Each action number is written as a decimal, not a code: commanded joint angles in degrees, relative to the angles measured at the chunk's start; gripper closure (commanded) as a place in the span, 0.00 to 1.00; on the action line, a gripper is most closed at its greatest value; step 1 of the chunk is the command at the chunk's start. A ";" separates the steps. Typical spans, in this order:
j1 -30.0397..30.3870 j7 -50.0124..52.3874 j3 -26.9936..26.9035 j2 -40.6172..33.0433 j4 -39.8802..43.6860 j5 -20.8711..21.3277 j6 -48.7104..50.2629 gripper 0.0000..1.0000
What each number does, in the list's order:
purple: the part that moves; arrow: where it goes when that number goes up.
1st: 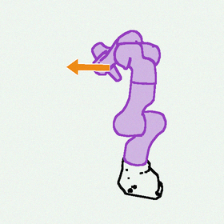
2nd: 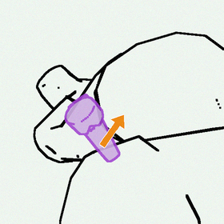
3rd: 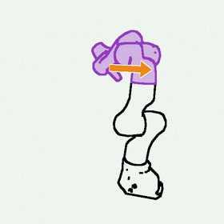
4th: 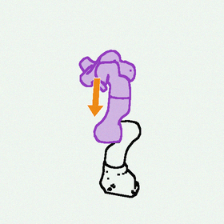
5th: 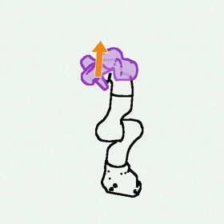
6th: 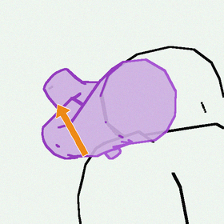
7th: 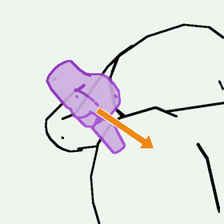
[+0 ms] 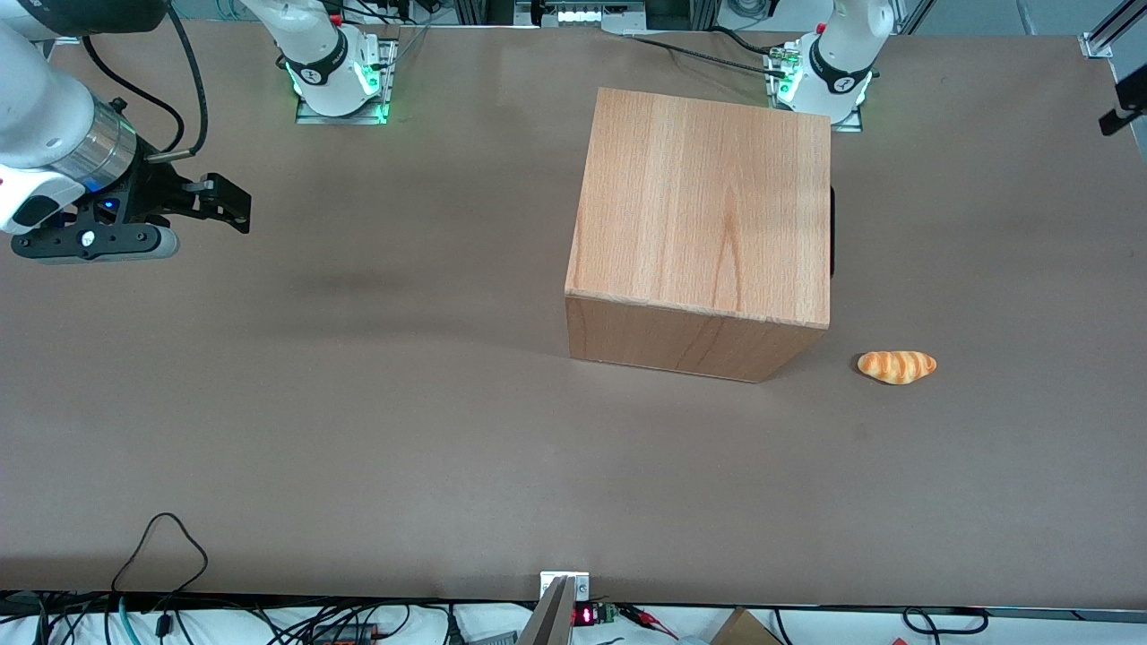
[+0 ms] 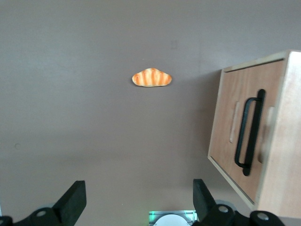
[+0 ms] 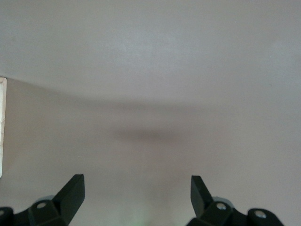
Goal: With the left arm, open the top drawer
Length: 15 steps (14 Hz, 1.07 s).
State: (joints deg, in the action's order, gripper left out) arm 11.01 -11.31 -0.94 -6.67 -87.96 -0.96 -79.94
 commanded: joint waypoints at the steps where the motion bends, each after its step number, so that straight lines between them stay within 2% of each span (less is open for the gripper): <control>1: 2.17 -3.97 0.15 0.08 -3.08 -0.71 -3.37 0.00; 5: 3.23 -4.42 0.24 -0.27 -8.09 -5.45 -4.61 0.00; 8: 2.96 -4.42 1.81 -0.45 -10.29 -6.25 -5.22 0.00; 15: 3.05 3.03 10.78 -3.70 -21.62 -7.03 -14.70 0.00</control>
State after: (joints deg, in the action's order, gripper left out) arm 13.46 -10.64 8.12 -7.75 -105.13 -6.20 -91.35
